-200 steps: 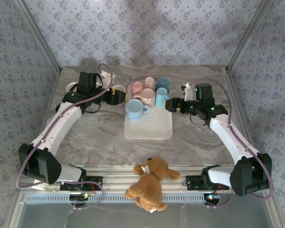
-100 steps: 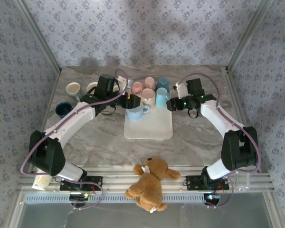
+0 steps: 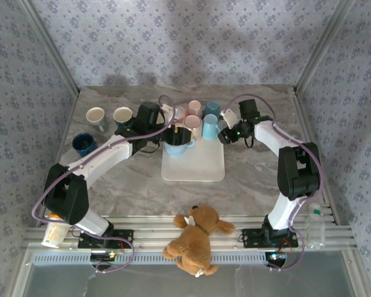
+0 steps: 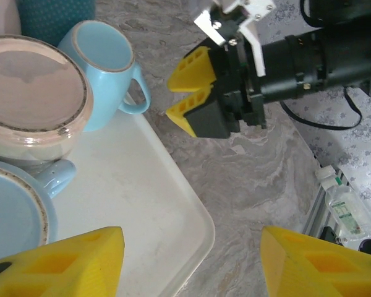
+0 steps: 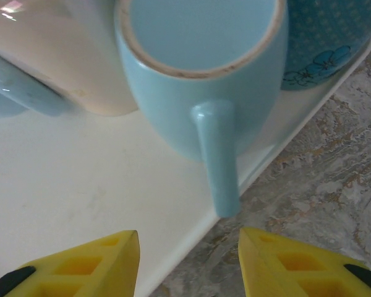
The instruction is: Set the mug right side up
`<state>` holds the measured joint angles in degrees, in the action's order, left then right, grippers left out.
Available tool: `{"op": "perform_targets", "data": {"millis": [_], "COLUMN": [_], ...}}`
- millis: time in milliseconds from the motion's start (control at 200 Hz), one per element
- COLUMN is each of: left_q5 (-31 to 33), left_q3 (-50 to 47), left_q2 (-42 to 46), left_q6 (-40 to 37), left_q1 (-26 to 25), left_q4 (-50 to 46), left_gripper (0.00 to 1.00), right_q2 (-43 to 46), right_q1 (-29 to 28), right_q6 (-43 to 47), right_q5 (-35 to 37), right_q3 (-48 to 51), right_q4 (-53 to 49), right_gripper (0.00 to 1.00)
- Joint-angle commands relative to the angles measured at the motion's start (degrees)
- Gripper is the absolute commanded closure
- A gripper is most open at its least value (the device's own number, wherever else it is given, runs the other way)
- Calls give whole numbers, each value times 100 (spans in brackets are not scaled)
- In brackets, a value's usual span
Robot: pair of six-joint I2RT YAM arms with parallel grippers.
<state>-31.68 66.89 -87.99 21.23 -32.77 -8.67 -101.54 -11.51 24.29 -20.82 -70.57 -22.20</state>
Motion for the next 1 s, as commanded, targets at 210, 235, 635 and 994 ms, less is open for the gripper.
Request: {"op": "perform_targets", "data": {"millis": [210,235,635,994], "left_q5": [-56,-65,-62,-75], "left_q3": [174,188,200,192], "left_q2": [-150,-158,-129,-180], "left_q6": [109,108,60,127], "left_q1": [-55,-59,-64,-67], "left_q4": [256,239,121,206], "left_gripper": [41,41,41,41], "right_q2": [-517,-558,-954,-926], "right_q1": [148,149,100,51], "right_q6": [426,441,645,524], "right_q5": [-151,-157,-343,-277], "right_q3": [-180,-198,-292,-82], "right_q4": [610,619,948,1452], "right_gripper": [48,47,53,67]}}
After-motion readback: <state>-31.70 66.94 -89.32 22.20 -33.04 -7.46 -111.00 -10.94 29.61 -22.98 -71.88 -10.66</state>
